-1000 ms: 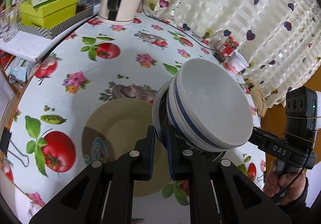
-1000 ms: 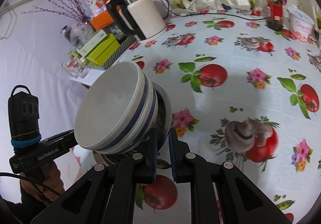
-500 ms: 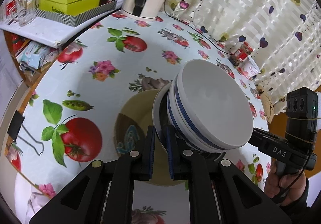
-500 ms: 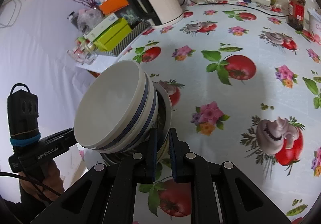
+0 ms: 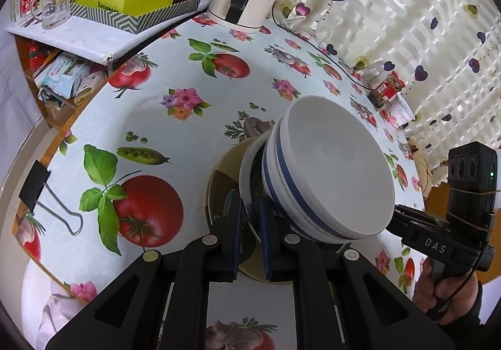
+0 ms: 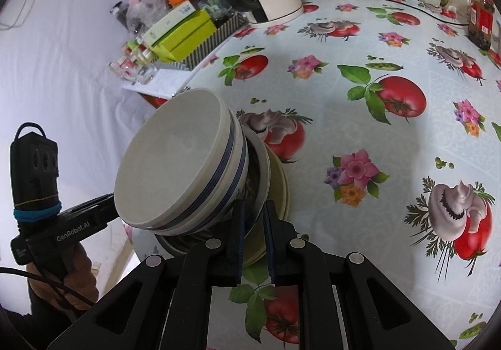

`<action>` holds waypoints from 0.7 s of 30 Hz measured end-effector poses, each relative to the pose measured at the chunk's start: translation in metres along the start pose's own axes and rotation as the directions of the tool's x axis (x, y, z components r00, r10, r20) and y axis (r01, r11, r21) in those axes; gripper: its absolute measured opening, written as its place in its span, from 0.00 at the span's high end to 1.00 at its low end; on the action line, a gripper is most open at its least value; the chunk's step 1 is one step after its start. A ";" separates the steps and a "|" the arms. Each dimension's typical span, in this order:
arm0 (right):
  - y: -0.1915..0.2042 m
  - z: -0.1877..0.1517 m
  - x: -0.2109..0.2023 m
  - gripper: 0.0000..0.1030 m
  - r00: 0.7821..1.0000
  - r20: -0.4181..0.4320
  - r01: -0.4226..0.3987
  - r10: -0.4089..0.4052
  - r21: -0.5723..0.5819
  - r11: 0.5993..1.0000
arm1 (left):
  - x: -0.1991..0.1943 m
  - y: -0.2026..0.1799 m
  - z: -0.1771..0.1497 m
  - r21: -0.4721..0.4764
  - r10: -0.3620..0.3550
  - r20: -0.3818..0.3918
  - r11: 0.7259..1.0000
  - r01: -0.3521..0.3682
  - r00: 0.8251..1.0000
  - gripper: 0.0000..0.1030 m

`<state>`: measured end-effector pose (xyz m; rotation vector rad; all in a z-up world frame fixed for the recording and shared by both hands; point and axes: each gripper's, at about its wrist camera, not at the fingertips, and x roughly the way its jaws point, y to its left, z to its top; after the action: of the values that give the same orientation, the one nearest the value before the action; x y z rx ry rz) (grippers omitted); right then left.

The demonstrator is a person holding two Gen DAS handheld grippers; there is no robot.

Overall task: Organize plates and bowls
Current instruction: 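Lower the bowl stack onto the beige plates and open the left tool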

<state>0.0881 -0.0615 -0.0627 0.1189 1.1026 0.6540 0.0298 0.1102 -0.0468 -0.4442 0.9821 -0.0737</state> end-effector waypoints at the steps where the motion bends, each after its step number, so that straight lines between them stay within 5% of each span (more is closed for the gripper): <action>1: 0.001 0.000 0.000 0.88 1.000 -0.001 0.001 -0.001 -0.001 1.000 | 0.000 0.000 0.000 -0.001 -0.001 0.000 1.000 0.001 1.000 0.91; 21: 0.000 -0.005 -0.007 0.77 1.000 -0.012 0.005 -0.006 -0.016 1.000 | -0.007 0.009 -0.004 -0.020 -0.017 0.023 1.000 0.017 1.000 0.89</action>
<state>0.0816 -0.0662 -0.0597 0.0980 1.1085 0.6594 0.0219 0.1187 -0.0470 -0.4712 0.9578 -0.0737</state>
